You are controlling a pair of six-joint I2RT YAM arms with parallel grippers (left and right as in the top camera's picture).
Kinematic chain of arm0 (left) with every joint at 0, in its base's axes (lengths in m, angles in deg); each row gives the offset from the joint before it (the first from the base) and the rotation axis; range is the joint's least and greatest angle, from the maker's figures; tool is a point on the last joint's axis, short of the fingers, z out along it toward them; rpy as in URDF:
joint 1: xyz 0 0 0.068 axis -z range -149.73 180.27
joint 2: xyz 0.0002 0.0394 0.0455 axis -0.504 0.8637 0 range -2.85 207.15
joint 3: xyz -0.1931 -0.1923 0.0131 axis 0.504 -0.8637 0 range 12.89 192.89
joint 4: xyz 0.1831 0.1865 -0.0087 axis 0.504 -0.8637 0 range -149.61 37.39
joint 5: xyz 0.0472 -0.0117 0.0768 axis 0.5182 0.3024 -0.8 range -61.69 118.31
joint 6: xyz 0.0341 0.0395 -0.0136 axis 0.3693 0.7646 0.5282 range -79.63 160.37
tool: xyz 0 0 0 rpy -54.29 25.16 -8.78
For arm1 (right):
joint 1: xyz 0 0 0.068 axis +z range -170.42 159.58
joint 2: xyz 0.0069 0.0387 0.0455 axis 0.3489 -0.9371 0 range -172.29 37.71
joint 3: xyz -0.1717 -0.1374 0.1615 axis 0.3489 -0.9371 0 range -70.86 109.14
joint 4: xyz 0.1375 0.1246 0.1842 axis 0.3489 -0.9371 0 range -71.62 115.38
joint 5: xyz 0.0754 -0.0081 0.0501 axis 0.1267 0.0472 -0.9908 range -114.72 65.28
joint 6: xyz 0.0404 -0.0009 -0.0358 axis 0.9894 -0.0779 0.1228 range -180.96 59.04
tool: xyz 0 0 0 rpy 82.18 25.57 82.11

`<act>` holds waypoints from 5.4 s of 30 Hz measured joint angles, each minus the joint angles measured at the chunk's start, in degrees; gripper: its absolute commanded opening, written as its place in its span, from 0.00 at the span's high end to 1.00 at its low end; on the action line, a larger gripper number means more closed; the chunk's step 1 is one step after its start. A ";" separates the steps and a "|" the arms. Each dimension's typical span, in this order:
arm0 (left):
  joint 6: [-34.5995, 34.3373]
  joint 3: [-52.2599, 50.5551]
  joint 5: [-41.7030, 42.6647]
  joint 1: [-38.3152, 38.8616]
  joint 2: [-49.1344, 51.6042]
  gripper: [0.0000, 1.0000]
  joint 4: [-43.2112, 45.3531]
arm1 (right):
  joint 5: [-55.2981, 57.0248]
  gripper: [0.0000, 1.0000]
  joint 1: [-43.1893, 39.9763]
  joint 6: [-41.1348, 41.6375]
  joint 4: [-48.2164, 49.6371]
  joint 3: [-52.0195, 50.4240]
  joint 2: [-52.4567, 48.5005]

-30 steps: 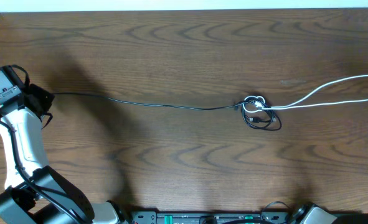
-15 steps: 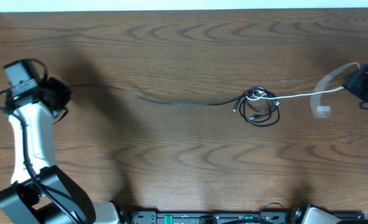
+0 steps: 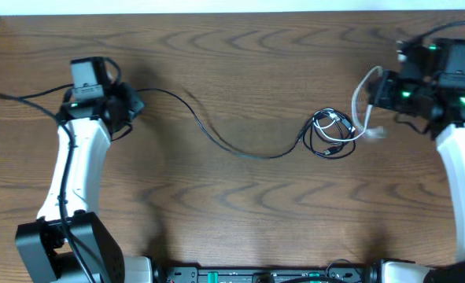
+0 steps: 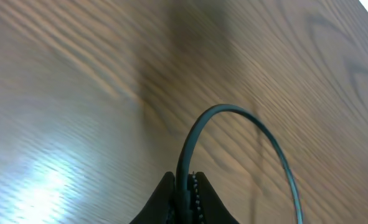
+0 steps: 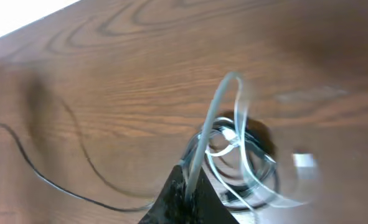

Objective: Untangle cables

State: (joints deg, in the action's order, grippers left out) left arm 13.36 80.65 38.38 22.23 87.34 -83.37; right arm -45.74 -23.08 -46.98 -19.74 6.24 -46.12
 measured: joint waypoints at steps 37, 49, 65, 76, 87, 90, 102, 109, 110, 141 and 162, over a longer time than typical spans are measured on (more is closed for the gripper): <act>14.58 0.00 5.73 32.63 1.51 0.36 14.08 | 10.29 0.99 2.27 1.90 -2.16 0.00 -3.89; 23.47 -0.04 25.05 33.75 17.35 0.37 29.94 | 10.32 0.99 -0.68 -2.10 -6.40 0.00 -3.89; 29.03 -0.04 28.48 40.24 25.70 0.43 37.24 | 4.07 0.99 -0.68 -2.95 -6.71 0.00 -3.89; 31.58 -0.04 23.74 42.77 25.88 0.43 40.79 | 0.57 0.99 -0.68 -3.65 -8.87 0.00 -3.89; 31.56 0.04 22.58 42.82 30.38 0.42 44.52 | -1.77 0.99 -0.68 -4.66 -9.66 0.00 -3.91; 31.47 1.09 22.56 42.82 31.52 0.43 44.52 | -2.16 0.99 -0.68 -4.85 -9.68 0.00 -3.89; 29.99 6.86 22.56 44.26 33.57 0.43 44.74 | -2.67 0.99 -0.66 -5.51 -10.67 0.00 -3.89; 29.77 7.08 22.56 44.57 35.36 0.43 44.70 | -3.41 0.99 -0.66 -5.99 -11.26 0.00 -3.89; 29.73 7.19 22.56 44.57 35.67 0.43 44.70 | -3.54 0.99 -0.66 -6.08 -11.28 0.00 -3.89; 26.80 9.20 20.76 46.03 37.09 0.93 41.44 | -3.78 0.99 -0.66 -6.95 -12.63 0.00 -2.23; 29.44 9.64 15.04 14.69 24.68 0.92 15.02 | 8.85 0.99 -2.56 -7.02 -12.52 0.00 -2.23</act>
State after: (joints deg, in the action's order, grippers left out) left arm 42.80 90.29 53.41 36.92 112.02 -68.36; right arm -36.89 -25.64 -54.00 -32.26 6.24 -48.35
